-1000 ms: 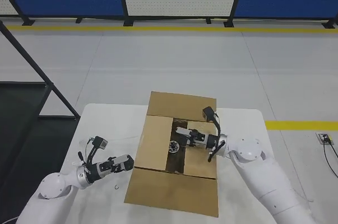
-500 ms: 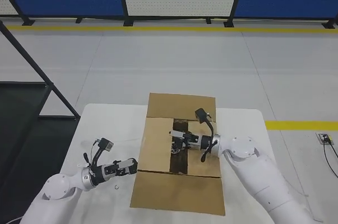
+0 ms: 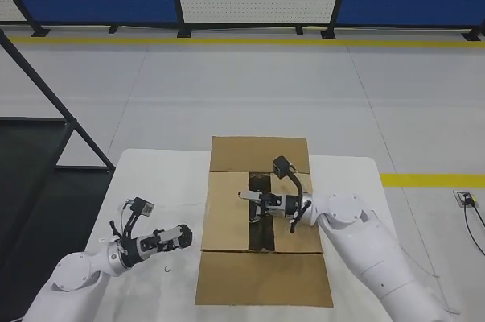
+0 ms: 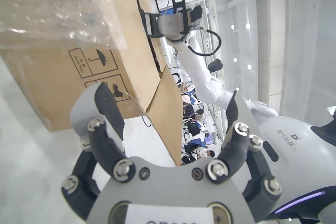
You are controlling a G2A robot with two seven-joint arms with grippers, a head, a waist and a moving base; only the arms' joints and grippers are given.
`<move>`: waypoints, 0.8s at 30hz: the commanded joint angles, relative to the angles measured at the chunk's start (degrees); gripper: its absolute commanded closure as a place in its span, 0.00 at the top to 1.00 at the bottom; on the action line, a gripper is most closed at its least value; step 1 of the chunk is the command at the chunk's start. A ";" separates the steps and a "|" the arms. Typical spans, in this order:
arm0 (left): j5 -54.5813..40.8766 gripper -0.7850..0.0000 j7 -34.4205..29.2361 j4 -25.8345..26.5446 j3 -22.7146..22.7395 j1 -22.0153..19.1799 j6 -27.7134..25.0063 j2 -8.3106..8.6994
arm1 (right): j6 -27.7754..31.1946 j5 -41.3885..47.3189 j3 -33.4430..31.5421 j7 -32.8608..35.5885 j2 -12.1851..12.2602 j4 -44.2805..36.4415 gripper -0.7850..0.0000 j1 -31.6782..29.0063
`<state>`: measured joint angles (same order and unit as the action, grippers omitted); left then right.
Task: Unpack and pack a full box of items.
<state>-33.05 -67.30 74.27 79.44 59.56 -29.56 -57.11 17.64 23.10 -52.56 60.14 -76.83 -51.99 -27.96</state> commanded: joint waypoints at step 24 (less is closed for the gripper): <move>-9.44 1.00 2.34 8.06 21.40 17.86 -8.10 2.56 | 0.98 2.42 9.39 -11.75 -6.52 -3.48 1.00 4.01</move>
<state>-41.86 -65.31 81.76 100.20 76.36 -37.37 -54.55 18.29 25.61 -43.78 48.90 -82.97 -55.87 -24.23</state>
